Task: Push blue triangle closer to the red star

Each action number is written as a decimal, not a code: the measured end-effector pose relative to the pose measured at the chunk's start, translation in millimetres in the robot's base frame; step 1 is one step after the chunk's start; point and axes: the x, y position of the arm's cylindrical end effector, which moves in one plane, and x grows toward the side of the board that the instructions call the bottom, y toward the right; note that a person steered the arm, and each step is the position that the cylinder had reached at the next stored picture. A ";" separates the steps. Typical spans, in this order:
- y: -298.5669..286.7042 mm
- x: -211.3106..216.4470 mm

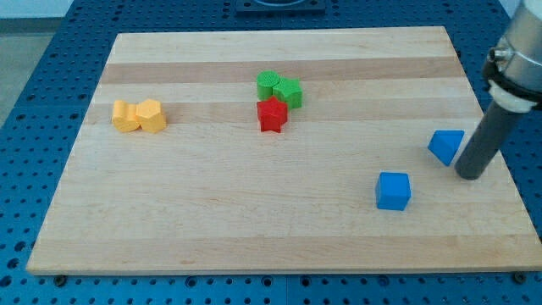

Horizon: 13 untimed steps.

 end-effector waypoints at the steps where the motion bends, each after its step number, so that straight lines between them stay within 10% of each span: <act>1: 30.5 -34.1; 4: -196.5 17.2; 9: -133.4 -78.3; 11: -337.6 9.9; 13: -192.7 -45.0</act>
